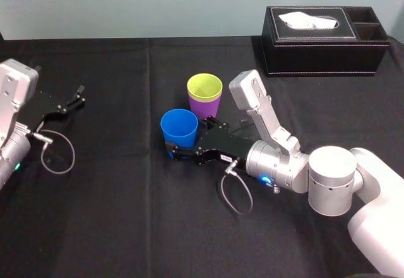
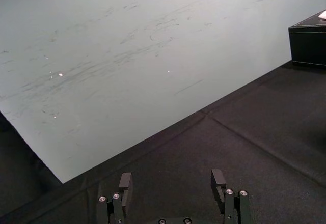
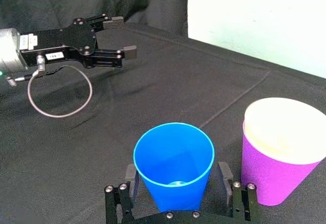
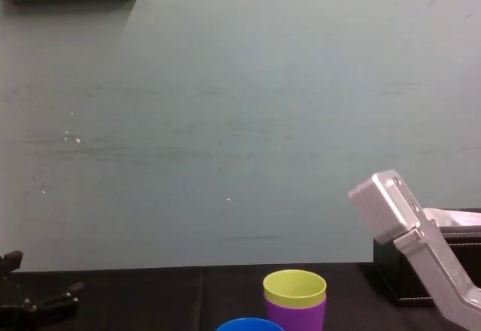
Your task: Stack the three plastic cups sequentially using one hand.
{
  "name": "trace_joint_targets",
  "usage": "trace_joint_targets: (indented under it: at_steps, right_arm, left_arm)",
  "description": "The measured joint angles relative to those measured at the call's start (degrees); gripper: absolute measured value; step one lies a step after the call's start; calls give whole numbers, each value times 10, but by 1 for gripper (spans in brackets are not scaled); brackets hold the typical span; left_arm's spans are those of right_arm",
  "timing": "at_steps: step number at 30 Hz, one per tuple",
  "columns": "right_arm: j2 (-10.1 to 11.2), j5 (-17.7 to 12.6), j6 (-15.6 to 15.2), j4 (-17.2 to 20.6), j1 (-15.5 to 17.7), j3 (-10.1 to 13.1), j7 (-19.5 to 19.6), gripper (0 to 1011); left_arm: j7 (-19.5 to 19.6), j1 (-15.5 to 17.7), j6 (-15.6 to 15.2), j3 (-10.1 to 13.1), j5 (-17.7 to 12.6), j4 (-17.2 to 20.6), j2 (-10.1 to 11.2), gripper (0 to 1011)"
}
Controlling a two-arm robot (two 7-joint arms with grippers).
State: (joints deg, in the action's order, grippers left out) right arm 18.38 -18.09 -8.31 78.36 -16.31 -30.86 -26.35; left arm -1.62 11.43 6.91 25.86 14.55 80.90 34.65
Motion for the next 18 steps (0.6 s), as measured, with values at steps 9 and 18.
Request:
trace_joint_targets:
  at_steps: [9,18]
  right_arm:
    - [1,0,0,1,1,0,0,772]
    - [1,0,0,2,1,0,0,721]
  left_arm:
    - [0,0,0,0,0,0,0,1010]
    - [0,0,0,0,0,0,0,1010]
